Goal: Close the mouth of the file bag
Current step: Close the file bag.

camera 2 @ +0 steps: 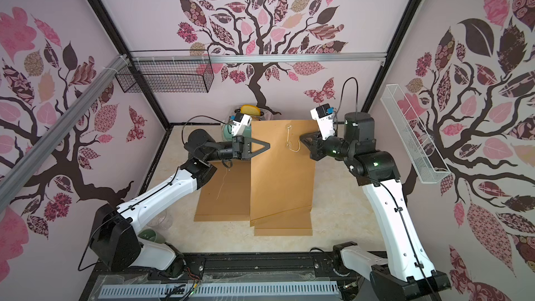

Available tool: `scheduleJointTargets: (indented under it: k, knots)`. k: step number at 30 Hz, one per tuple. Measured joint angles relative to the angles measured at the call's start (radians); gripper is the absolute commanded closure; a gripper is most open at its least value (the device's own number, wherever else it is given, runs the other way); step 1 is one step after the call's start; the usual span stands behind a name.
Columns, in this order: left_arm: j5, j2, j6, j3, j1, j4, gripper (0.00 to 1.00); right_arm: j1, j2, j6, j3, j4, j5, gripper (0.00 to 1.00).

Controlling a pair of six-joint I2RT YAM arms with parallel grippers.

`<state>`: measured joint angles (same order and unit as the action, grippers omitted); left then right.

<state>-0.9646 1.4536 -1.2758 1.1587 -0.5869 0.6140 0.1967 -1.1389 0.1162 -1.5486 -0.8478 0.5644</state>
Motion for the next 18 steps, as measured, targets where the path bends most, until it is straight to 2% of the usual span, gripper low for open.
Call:
scheduleJointTargets:
  k: [8, 18]
  knots:
    - [0.002, 0.000, 0.004, 0.000, 0.000, -0.017, 1.00, -0.010, -0.052, 0.018, -0.088, -0.044, -0.053, 1.00]
    - [0.002, 0.000, 0.007, 0.000, 0.005, -0.018, 1.00, -0.012, -0.034, 0.065, -0.046, -0.056, -0.047, 0.99]
